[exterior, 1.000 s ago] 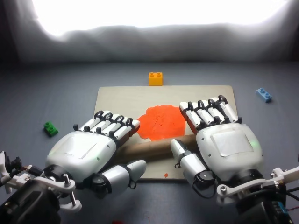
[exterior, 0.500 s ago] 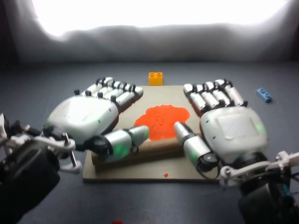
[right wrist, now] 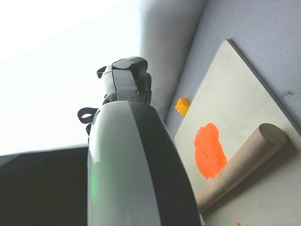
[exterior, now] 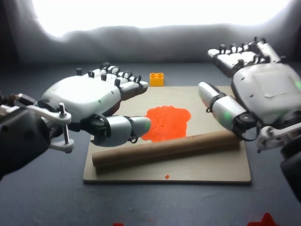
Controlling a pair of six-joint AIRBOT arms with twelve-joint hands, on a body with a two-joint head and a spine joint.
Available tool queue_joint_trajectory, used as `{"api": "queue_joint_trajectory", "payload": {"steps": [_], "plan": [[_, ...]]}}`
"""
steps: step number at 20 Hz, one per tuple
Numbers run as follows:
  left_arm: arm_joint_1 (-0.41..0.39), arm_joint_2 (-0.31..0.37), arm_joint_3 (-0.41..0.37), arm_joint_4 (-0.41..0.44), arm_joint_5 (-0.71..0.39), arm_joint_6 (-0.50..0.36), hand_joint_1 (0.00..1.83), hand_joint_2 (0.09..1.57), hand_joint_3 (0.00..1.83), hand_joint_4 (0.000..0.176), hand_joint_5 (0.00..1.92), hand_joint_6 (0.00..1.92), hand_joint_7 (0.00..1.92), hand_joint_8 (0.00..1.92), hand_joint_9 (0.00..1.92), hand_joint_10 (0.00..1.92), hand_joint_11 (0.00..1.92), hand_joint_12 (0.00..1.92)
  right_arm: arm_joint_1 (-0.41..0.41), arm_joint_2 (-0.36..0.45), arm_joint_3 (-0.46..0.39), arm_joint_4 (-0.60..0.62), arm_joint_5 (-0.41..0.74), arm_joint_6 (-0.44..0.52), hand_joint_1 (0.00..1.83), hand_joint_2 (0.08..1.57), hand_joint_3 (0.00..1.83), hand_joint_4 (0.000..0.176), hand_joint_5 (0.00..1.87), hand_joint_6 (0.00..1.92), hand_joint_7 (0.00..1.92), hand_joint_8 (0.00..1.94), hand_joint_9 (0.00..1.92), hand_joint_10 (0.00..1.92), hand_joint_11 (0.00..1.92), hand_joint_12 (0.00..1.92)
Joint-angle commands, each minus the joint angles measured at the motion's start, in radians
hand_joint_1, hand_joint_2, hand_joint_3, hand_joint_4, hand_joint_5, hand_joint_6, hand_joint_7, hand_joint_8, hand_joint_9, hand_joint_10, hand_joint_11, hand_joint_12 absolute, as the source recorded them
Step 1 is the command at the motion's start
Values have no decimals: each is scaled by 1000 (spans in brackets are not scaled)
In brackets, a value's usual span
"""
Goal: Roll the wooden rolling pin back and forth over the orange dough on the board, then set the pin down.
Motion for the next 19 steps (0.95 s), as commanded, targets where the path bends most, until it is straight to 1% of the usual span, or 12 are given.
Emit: {"api": "queue_joint_trajectory", "payload": {"steps": [1, 3, 6, 7, 8, 10, 11, 12, 13, 16, 18, 19], "plan": [[-25, 14, -6, 8, -51, 29, 0, 1393, 0, 0, 226, 12, 222, 8, 138, 10, 7, 147, 13, 18, -13, -79, 78, 13, 0, 1385, 0, 0, 534, 49, 578, 30, 531, 51, 0, 1080], [-70, 34, -33, -57, -31, 103, 0, 1381, 0, 0, 289, 21, 310, 19, 197, 20, 0, 302, 22, 71, -56, -78, 69, 29, 0, 1392, 1, 0, 654, 66, 740, 40, 683, 81, 22, 1294], [-113, 43, -63, -97, -25, 145, 0, 1361, 0, 0, 430, 48, 470, 36, 341, 51, 0, 623, 43, 115, -83, -78, 79, 29, 3, 1396, 0, 0, 784, 81, 876, 45, 823, 112, 163, 1366], [-123, 43, -72, -115, -21, 162, 0, 1354, 0, 0, 483, 55, 563, 51, 447, 85, 0, 834, 48, 123, -84, -78, 80, 29, 14, 1393, 0, 0, 842, 102, 930, 55, 869, 137, 231, 1356], [-134, 42, -80, -133, -20, 181, 0, 1353, 0, 0, 560, 71, 651, 64, 542, 118, 0, 1045, 53, 129, -84, -78, 76, 30, 22, 1390, 0, 0, 876, 100, 982, 44, 883, 210, 280, 1349], [-156, 42, -92, -169, -18, 219, 0, 1351, 0, 0, 676, 91, 761, 83, 636, 186, 0, 1273, 62, 136, -84, -78, 62, 56, 32, 1385, 0, 0, 933, 116, 1042, 40, 816, 546, 344, 1393], [-160, 42, -93, -171, -18, 219, 0, 1358, 0, 0, 731, 95, 795, 98, 614, 379, 33, 1352, 64, 136, -84, -78, 62, 60, 60, 1387, 0, 0, 942, 144, 1063, 61, 755, 768, 368, 1456], [-165, 42, -93, -172, -18, 219, 0, 1387, 0, 0, 762, 124, 812, 155, 532, 672, 51, 1454, 65, 136, -84, -78, 58, 59, 77, 1386, 0, 0, 936, 225, 1069, 132, 717, 941, 389, 1515], [-167, 42, -92, -173, -17, 219, 0, 1409, 0, 0, 784, 159, 836, 239, 505, 875, 86, 1518, 65, 136, -84, -78, 55, 59, 55, 1395, 1, 0, 890, 375, 1030, 270, 695, 1038, 407, 1559], [-171, 44, -90, -173, -8, 219, 39, 1463, 1, 0, 808, 466, 823, 678, 634, 1022, 287, 1537, 65, 135, -84, -78, 57, 59, 30, 1419, 1, 0, 795, 743, 800, 1043, 658, 1364, 440, 1769], [-172, 44, -92, -173, -4, 219, 86, 1471, 1, 0, 733, 725, 769, 872, 621, 1114, 304, 1544, 66, 136, -84, -78, 56, 59, 59, 1432, 2, 0, 770, 848, 763, 1222, 634, 1480, 424, 1870], [-172, 44, -93, -173, -4, 219, 113, 1475, 1, 0, 737, 782, 774, 933, 630, 1154, 330, 1548, 67, 140, -84, -82, 43, 58, 54, 1439, 2, 0, 787, 886, 773, 1272, 636, 1525, 427, 1911]]}}
